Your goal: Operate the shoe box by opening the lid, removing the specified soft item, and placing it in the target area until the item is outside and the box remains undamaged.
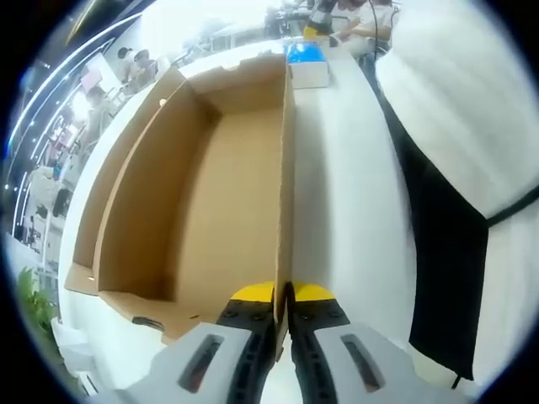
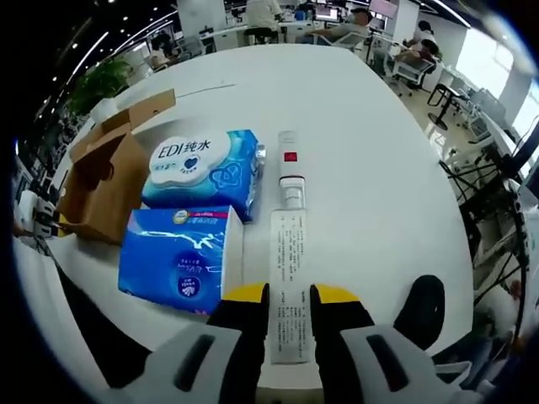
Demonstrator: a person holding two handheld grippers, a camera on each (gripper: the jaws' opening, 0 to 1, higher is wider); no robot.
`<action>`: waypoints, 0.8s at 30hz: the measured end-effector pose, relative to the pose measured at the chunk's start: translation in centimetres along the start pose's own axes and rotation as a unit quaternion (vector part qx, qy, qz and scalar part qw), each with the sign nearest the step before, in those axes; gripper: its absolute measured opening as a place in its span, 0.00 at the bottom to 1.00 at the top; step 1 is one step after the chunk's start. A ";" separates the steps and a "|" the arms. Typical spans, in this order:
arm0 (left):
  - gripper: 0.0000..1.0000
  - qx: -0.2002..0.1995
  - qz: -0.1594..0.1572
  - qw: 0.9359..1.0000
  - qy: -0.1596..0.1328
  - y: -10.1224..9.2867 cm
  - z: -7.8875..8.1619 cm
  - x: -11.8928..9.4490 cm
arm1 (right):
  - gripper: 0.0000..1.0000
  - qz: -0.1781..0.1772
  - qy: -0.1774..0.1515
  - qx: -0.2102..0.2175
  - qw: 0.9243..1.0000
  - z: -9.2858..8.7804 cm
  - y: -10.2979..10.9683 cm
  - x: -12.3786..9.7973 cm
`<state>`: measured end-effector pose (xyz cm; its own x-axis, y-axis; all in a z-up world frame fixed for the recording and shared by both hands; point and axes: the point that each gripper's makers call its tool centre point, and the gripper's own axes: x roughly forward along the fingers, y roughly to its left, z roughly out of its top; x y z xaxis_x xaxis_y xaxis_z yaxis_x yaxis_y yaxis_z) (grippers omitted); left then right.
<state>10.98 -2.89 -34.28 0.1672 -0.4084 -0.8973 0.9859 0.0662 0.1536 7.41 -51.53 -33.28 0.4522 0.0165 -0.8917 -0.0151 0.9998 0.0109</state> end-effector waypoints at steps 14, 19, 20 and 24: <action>0.04 0.000 -0.002 1.000 0.000 0.0 -0.1 0.0 | 0.19 -0.001 -0.001 -0.023 1.000 0.9 0.5 0.5; 0.04 0.001 -0.002 1.000 0.000 0.0 -0.1 0.0 | 0.39 -0.013 0.014 -0.037 0.999 -0.4 0.9 0.2; 0.04 0.001 -0.001 1.000 -0.001 0.0 -0.1 0.1 | 0.41 -0.010 0.010 -0.030 0.999 -0.5 0.9 0.1; 0.04 0.006 -0.001 1.000 -0.003 0.0 -0.1 0.0 | 0.43 -0.011 0.006 -0.002 1.000 -1.6 1.3 -0.5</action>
<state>11.02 -2.84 -34.32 0.1644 -0.4139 -0.8954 0.9863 0.0545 0.1559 5.74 -50.25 -33.53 0.4420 -0.0060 -0.8970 -0.0094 0.9999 -0.0113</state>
